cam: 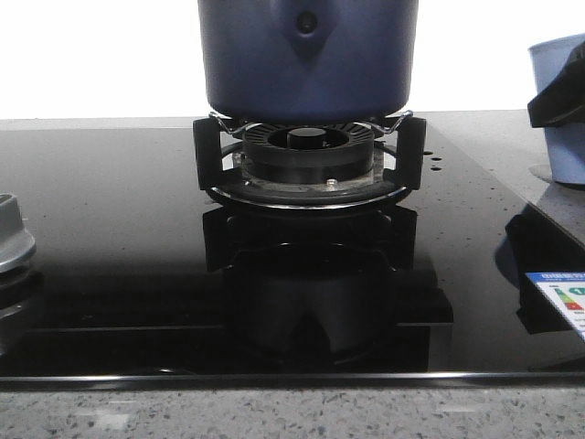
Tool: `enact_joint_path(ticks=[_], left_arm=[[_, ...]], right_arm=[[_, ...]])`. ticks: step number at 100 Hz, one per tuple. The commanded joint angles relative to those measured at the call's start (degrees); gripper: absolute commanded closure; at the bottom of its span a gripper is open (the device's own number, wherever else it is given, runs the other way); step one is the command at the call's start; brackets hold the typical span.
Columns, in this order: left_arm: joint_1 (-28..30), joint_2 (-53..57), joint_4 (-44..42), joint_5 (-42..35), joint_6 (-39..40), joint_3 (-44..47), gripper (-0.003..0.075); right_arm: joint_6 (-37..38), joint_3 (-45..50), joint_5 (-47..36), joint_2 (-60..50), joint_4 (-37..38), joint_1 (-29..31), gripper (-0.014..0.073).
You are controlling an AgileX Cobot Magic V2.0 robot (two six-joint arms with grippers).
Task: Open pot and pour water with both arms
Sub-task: 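Return the cup upright and set it on the counter with the right gripper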
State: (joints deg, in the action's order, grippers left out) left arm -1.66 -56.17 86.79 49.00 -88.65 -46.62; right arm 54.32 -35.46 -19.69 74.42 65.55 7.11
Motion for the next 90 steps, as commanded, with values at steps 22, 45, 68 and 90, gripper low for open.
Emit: enact_joint_path(ticks=[22,45,68,90], left_arm=[[0.0,0.7,5.5,1.2,0.1,-1.9,0.0426],[0.0,0.6,6.5,1.2,0.1,-1.9,0.0426],[-3.4,-4.8,10.7,1.2,-1.8,-4.6,0.0426],[-8.0,-13.1,10.6,1.2,-4.3,-12.2,0.0426]], right_arm=[[-0.1,-1.4,0.0,-8.9,-0.9,0.2,-0.0040],[1.0,-1.4,0.0,-15.7,-0.9,0.2,-0.0040],[3.1,-1.4,0.0,-24.4,-0.9,0.2,-0.0018],[7.6,-1.4,-0.1,-32.6,-0.9,0.1,0.0230]])
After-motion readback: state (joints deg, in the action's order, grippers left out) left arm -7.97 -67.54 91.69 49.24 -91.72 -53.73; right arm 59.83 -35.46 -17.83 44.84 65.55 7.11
